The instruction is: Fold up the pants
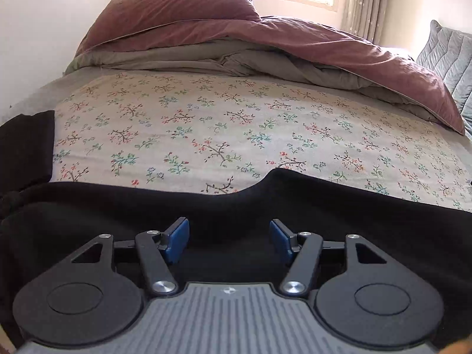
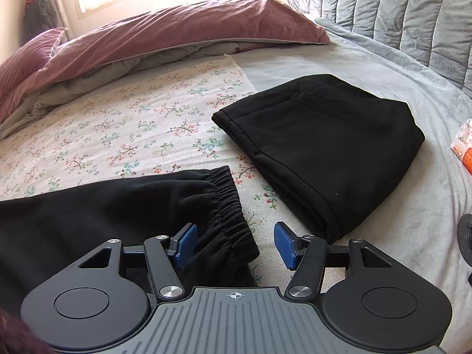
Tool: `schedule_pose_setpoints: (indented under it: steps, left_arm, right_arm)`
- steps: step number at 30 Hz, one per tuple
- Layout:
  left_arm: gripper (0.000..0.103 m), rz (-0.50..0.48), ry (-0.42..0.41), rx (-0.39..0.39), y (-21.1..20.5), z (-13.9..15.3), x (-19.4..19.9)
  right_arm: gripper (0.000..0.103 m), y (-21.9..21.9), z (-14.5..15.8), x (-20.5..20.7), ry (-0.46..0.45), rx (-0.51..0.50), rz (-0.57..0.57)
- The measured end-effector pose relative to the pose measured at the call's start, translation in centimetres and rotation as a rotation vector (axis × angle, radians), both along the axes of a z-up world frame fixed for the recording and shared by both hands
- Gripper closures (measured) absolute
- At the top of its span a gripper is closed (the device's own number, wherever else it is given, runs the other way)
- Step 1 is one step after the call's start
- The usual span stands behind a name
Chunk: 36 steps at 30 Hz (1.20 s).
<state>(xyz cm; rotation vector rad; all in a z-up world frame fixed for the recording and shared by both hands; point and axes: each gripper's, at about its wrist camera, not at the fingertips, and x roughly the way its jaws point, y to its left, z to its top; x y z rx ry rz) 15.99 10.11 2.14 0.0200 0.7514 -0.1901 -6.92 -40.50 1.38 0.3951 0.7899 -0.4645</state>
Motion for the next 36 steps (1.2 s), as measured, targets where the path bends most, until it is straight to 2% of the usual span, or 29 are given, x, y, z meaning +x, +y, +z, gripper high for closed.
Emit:
schedule_pose_setpoints:
  steps: [4,8,12,15,16,18,19,21,25,28,30,32,34,36]
  left_arm:
    - [0.026,0.111,0.003,-0.047,4.5,0.7,-3.1]
    - [0.025,0.231,-0.022,-0.044,9.4,1.1,-6.1]
    - [0.025,0.332,-0.011,-0.108,13.7,0.5,-7.6]
    - [0.027,0.361,-0.034,-0.169,15.9,-0.4,-8.5]
    - [0.03,0.365,-0.038,-0.203,16.7,-0.8,-8.6]
    - [0.043,0.379,-0.027,-0.257,17.6,-1.4,-8.4]
    - [0.046,0.381,-0.025,-0.274,18.1,-1.7,-8.2]
    - [0.06,0.378,-0.021,-0.3,18.6,-2.0,-7.9]
    - [0.074,0.381,-0.02,-0.334,19.0,-2.5,-8.0]
    - [0.083,0.383,-0.03,-0.344,18.9,-2.5,-7.9]
    - [0.086,0.395,-0.038,-0.344,18.9,-2.5,-8.0]
    - [0.088,0.399,-0.043,-0.34,18.9,-2.5,-8.0]
    - [0.089,0.402,-0.061,-0.321,18.7,-2.3,-8.2]
    - [0.091,0.406,-0.118,-0.305,18.5,-1.8,-8.5]
  right_arm:
    - [0.045,2.1,0.3,-0.6,-0.025,0.02,0.045]
    - [0.045,5.4,0.4,-0.4,-0.044,0.001,0.143]
    - [0.045,9.2,0.2,0.6,-0.051,-0.032,0.262]
    - [0.045,12.4,-0.1,1.6,-0.063,-0.07,0.364]
    - [0.045,13.5,-0.2,1.9,-0.071,-0.08,0.404]
    - [0.046,15.7,-0.4,2.5,-0.09,-0.101,0.492]
    - [0.046,16.8,-0.5,2.7,-0.098,-0.118,0.538]
    - [0.046,19.5,-0.7,3.2,-0.112,-0.164,0.648]
    - [0.049,24.0,-1.4,3.7,-0.13,-0.205,0.843]
    - [0.049,26.6,-1.9,3.9,-0.135,-0.237,0.943]
    - [0.059,27.9,-2.3,4.3,-0.125,-0.257,0.98]
    - [0.081,29.1,-2.8,4.6,-0.112,-0.282,1.013]
    - [0.095,29.6,-2.9,4.8,-0.11,-0.286,1.031]
    - [0.1,29.5,-2.6,4.8,-0.123,-0.264,1.029]
